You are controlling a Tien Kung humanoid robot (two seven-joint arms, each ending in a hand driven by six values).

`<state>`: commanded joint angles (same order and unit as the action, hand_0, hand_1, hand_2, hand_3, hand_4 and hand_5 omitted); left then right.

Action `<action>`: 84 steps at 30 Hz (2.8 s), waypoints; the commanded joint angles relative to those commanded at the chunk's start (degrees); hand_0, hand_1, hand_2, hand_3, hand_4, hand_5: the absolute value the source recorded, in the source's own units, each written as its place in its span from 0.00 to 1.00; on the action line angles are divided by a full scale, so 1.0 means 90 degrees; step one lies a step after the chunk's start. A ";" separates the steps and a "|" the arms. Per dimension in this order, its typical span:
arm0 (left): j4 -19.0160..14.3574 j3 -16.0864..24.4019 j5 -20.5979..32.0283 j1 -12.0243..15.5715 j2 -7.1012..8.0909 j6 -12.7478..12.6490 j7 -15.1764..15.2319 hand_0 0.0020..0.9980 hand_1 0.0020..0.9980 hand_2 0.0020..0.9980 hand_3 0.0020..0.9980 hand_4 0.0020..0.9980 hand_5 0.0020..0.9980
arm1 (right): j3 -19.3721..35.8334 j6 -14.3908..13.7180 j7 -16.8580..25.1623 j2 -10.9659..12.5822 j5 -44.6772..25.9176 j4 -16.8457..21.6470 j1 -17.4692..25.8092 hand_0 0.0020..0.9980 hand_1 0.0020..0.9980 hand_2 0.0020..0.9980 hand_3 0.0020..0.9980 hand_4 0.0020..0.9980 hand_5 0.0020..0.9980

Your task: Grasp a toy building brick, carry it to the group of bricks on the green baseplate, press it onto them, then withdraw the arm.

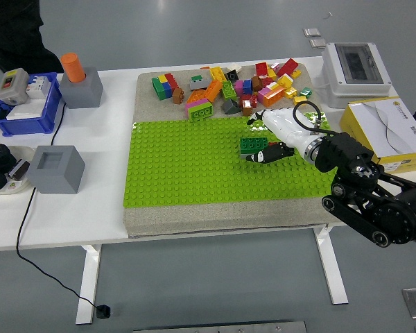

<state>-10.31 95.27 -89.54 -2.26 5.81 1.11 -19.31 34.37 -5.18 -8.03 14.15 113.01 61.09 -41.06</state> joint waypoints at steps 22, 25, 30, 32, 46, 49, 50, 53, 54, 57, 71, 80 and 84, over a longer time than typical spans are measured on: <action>0.0000 0.0004 -0.0018 -0.0015 -0.0016 -0.0012 0.0028 0.78 0.78 0.72 0.43 1.00 0.83 | -0.0120 -0.0130 0.0151 -0.0274 0.0000 -0.0714 -0.0004 0.80 0.78 0.86 0.64 0.90 0.58; 0.0000 0.0008 -0.0031 -0.0014 -0.0025 -0.0016 0.0028 0.78 0.78 0.72 0.43 1.00 0.83 | -0.0129 -0.0145 0.0168 -0.0288 -0.0020 -0.0765 0.0000 0.79 0.78 0.86 0.64 0.89 0.59; 0.0000 0.0006 -0.0041 -0.0011 -0.0045 -0.0023 0.0026 0.78 0.78 0.72 0.44 1.00 0.83 | -0.0153 -0.0156 0.0185 -0.0304 -0.0032 -0.0816 -0.0003 0.79 0.78 0.86 0.64 0.88 0.58; 0.0000 0.0002 -0.0043 -0.0011 -0.0055 -0.0024 0.0024 0.78 0.78 0.72 0.44 1.00 0.83 | -0.0167 -0.0161 0.0194 -0.0316 -0.0039 -0.0842 -0.0004 0.79 0.78 0.86 0.64 0.88 0.58; 0.0000 -0.0021 -0.0027 -0.0004 -0.0083 -0.0034 0.0027 0.78 0.78 0.72 0.45 1.00 0.83 | -0.0237 -0.0239 0.0278 -0.0376 -0.0083 -0.0983 -0.0015 0.79 0.78 0.86 0.64 0.88 0.58; 0.0000 -0.0031 -0.0008 0.0002 -0.0083 -0.0035 0.0029 0.78 0.78 0.72 0.45 1.00 0.83 | -0.0259 -0.0241 0.0282 -0.0380 -0.0093 -0.0997 -0.0013 0.79 0.78 0.85 0.64 0.87 0.58; 0.0000 -0.0035 -0.0001 0.0004 -0.0082 -0.0035 0.0030 0.78 0.78 0.72 0.45 1.00 0.83 | -0.0267 -0.0240 0.0282 -0.0381 -0.0096 -0.1001 -0.0013 0.79 0.78 0.85 0.64 0.87 0.58; 0.0000 -0.0048 0.0023 0.0003 -0.0076 -0.0036 0.0035 0.78 0.78 0.72 0.45 1.00 0.83 | -0.0280 -0.0239 0.0282 -0.0383 -0.0105 -0.1011 -0.0013 0.79 0.78 0.85 0.64 0.87 0.58; 0.0000 -0.0053 0.0033 0.0001 -0.0074 -0.0036 0.0038 0.78 0.78 0.72 0.45 1.00 0.83 | -0.0283 -0.0238 0.0282 -0.0383 -0.0107 -0.1015 -0.0013 0.79 0.78 0.85 0.64 0.86 0.58; 0.0000 -0.0074 0.0069 -0.0003 -0.0066 -0.0040 0.0050 0.78 0.78 0.72 0.45 1.00 0.83 | -0.0301 -0.0235 0.0281 -0.0381 -0.0116 -0.1020 -0.0013 0.79 0.78 0.85 0.64 0.86 0.58; 0.0000 -0.0102 0.0143 0.0001 -0.0067 -0.0058 0.0081 0.78 0.78 0.72 0.45 1.00 0.83 | -0.0386 -0.0239 0.0278 -0.0354 -0.0124 -0.1032 0.0021 0.79 0.78 0.85 0.64 0.86 0.58; 0.0000 -0.0103 0.0163 0.0010 -0.0067 -0.0065 0.0087 0.78 0.78 0.72 0.45 1.00 0.83 | -0.0286 -0.0420 0.0422 -0.0266 -0.0466 -0.0863 0.0004 0.78 0.78 0.85 0.64 0.85 0.57; 0.0000 -0.0106 0.0179 0.0019 -0.0066 -0.0067 0.0091 0.78 0.78 0.72 0.44 1.00 0.83 | -0.0137 -0.0525 0.0507 -0.0174 -0.0692 -0.0656 -0.0009 0.78 0.77 0.84 0.65 0.85 0.56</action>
<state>-10.31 94.31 -87.93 -2.09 5.21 0.51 -18.48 33.14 -9.90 -3.47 12.58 106.78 55.18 -41.14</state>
